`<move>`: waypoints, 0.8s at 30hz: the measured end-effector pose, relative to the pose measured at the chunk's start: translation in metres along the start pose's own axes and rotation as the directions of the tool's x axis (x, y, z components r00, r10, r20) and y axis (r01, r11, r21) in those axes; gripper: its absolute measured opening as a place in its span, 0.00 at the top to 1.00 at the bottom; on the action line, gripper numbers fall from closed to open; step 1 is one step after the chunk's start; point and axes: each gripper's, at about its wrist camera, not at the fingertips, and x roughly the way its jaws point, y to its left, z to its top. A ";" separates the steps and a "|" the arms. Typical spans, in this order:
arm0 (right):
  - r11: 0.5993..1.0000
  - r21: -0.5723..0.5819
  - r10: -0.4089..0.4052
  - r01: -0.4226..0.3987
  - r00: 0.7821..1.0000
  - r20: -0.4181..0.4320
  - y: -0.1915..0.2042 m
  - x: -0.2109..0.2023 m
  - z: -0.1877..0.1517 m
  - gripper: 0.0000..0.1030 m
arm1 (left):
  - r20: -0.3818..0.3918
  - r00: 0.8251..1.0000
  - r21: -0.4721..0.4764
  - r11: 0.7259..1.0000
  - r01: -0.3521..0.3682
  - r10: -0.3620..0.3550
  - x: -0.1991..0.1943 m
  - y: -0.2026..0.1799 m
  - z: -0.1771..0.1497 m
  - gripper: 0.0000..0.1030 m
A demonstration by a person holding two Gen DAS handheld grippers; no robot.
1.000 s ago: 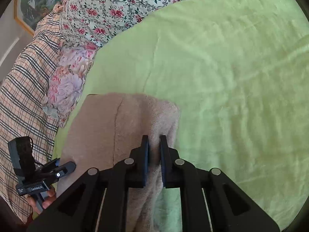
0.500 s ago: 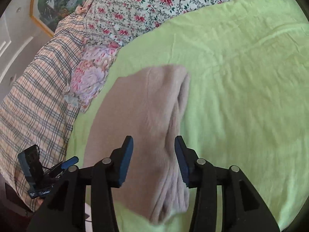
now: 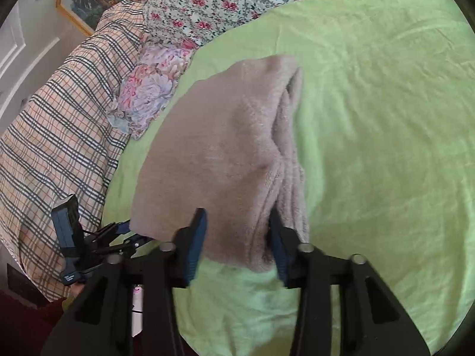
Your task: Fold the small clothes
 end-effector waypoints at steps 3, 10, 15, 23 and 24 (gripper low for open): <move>0.998 -0.031 0.051 -0.048 0.995 0.089 0.007 -0.021 0.005 0.92 | 0.002 1.000 -0.008 1.000 -0.018 0.018 -0.003 -0.008 0.003 0.83; 0.978 -0.114 -0.177 0.173 0.984 -0.023 -0.008 -0.002 -0.011 0.92 | -0.054 0.998 -0.062 0.997 -0.034 0.031 0.001 -0.013 0.000 0.89; 0.981 -0.068 -0.185 0.182 0.981 -0.049 -0.018 0.009 -0.015 0.92 | -0.085 0.996 -0.091 0.996 -0.004 -0.004 0.002 -0.007 0.000 0.89; 0.990 -0.020 -0.139 0.138 0.987 -0.080 -0.019 -0.001 -0.011 0.90 | -0.062 0.994 -0.024 0.996 0.087 -0.089 -0.020 0.001 -0.002 0.87; 0.992 -0.005 -0.126 0.126 0.989 -0.072 -0.018 -0.006 -0.010 0.89 | -0.050 0.993 -0.012 0.995 0.104 -0.104 -0.026 0.003 -0.002 0.87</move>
